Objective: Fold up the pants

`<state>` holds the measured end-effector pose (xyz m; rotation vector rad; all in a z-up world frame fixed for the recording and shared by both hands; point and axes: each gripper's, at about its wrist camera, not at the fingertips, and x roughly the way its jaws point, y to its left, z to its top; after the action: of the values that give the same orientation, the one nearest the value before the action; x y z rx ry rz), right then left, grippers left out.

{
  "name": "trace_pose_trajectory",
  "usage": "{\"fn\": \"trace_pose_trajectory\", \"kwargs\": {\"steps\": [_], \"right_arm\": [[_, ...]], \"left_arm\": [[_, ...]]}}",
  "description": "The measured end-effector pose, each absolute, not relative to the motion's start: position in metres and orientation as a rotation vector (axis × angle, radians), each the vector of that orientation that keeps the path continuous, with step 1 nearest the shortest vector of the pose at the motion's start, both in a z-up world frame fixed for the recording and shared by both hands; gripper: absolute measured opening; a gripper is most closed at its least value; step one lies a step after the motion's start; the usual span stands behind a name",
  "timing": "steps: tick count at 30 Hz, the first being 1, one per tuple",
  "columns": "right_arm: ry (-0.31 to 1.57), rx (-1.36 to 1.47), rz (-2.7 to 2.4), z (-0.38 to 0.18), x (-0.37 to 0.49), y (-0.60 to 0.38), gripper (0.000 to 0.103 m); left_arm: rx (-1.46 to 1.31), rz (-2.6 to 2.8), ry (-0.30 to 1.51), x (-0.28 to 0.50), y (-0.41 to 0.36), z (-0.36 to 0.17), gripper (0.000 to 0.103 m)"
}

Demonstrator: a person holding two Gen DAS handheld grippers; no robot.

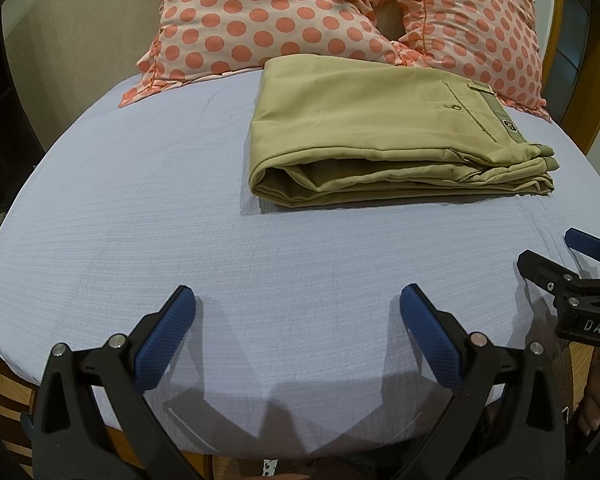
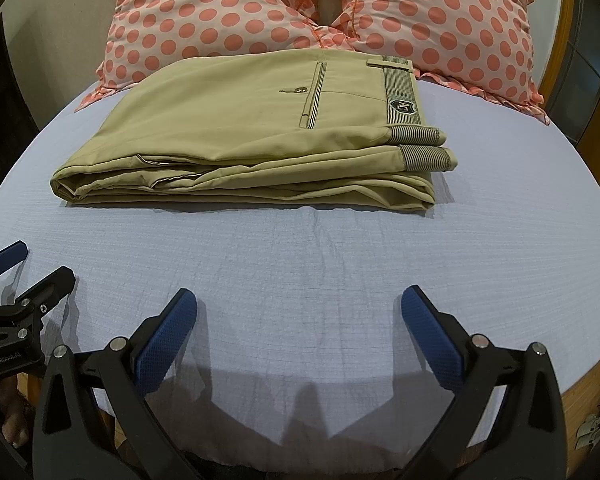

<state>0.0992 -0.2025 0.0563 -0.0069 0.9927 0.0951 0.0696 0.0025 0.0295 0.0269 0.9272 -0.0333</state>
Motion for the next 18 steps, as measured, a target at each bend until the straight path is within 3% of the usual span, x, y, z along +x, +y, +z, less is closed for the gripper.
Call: {"fn": "trace_pose_trajectory", "kwargs": {"steps": [18], "right_arm": [[0.992, -0.007, 0.095, 0.0562, 0.0992, -0.2024, 0.102]], "left_arm": [[0.023, -0.029, 0.920, 0.0714, 0.0029, 0.0302, 0.101]]}}
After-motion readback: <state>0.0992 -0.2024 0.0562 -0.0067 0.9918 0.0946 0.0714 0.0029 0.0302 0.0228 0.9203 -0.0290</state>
